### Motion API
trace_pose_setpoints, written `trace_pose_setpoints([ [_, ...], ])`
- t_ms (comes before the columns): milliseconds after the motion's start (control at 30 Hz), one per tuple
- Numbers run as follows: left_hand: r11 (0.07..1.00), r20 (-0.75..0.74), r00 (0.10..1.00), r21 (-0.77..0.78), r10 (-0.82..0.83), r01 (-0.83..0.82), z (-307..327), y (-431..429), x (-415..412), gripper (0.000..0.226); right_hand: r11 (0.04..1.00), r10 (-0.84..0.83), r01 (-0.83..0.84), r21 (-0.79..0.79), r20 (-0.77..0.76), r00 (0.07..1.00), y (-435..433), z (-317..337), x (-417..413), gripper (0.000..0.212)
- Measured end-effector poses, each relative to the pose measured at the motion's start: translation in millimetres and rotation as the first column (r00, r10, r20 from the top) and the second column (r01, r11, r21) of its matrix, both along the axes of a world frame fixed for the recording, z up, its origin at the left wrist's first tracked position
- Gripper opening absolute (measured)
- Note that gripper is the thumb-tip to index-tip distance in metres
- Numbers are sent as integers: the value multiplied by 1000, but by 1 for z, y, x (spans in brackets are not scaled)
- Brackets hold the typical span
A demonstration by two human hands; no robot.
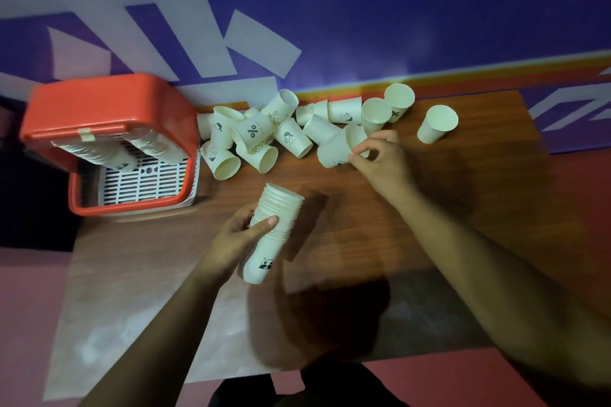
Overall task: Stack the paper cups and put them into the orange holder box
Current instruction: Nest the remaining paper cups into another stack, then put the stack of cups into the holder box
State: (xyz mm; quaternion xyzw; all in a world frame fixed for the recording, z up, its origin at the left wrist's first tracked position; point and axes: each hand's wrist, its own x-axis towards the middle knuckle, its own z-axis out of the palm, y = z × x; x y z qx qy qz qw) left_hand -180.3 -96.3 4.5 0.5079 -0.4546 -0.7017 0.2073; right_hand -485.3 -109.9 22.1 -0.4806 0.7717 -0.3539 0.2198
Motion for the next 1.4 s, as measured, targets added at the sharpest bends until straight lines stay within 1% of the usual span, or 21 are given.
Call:
trace_pose_setpoints([
  [67, 1000, 12, 1000, -27, 6, -6, 5, -1, 9, 62, 997, 76, -69, -39, 216, 973, 0, 27, 30, 5],
  [133, 998, 7, 1000, -65, -7, 7, 10, -2, 19, 65, 980, 193, -196, -36, 428, 883, -1, 51, 58, 12],
  [167, 996, -7, 1000, -87, -14, 13, 13, -3, 25, 65, 963, 250, -268, -33, 479, 842, -1, 62, 71, 14],
  [233, 994, -39, 999, -111, -26, 21, 18, -5, 42, 67, 934, 322, -358, -8, 459, 828, -2, 74, 93, 14],
  [333, 994, -80, 996, -107, -38, 29, 23, -8, 75, 64, 912, 354, -405, 65, 374, 857, -3, 85, 121, 7],
  [367, 993, -86, 995, -111, -44, 35, 25, -8, 87, 63, 899, 374, -430, 83, 367, 852, -4, 88, 131, 6],
  [500, 988, -86, 995, -149, -54, 41, 37, -12, 136, 58, 793, 532, -601, 100, 368, 763, -6, 88, 194, 5],
  [567, 986, -85, 994, -157, -62, 48, 40, -18, 162, 57, 765, 582, -637, 97, 321, 747, -5, 79, 235, 14],
  [633, 981, -65, 995, -185, -76, 63, 42, -26, 189, 56, 790, 582, -610, 60, 240, 777, -7, 70, 272, 24],
  [667, 979, -64, 995, -196, -74, 61, 42, -30, 203, 56, 818, 558, -575, 9, 227, 798, -10, 66, 288, 22],
  [700, 978, -70, 996, -204, -63, 47, 41, -35, 215, 56, 856, 508, -516, -33, 241, 827, -14, 63, 303, 16],
  [733, 978, -81, 996, -207, -40, 23, 41, -39, 228, 55, 886, 454, -461, -49, 293, 842, -18, 61, 318, 11],
  [767, 978, -91, 996, -210, -11, -8, 40, -43, 240, 56, 910, 387, -413, -14, 381, 840, -22, 62, 332, 19],
  [800, 975, -101, 995, -220, 16, -38, 40, -48, 251, 58, 925, 312, -379, 37, 497, 810, -26, 61, 347, 27],
  [867, 960, -93, 995, -270, 47, -71, 38, -59, 272, 65, 917, 162, -365, 158, 690, 705, -34, 60, 374, 28],
  [933, 939, -56, 997, -337, 58, -73, 38, -71, 289, 69, 889, 97, -411, 203, 793, 601, -41, 60, 397, 31],
  [967, 927, -38, 997, -368, 63, -72, 39, -76, 297, 71, 888, 99, -418, 191, 809, 579, -46, 59, 407, 32],
  [1067, 904, -3, 998, -424, 67, -62, 39, -95, 315, 74, 916, 154, -388, 101, 804, 574, -66, 55, 429, 28],
  [1200, 875, 40, 996, -481, 73, -45, 37, -125, 328, 63, 939, 210, -343, 29, 742, 637, -92, 46, 451, 45],
  [1300, 855, 82, 994, -518, 73, -21, 27, -147, 333, 68, 950, 236, -311, -30, 721, 651, -108, 34, 459, 43],
  [1400, 861, 116, 991, -508, 64, 4, 8, -163, 338, 74, 956, 240, -288, -52, 701, 672, -119, 18, 464, 43],
])
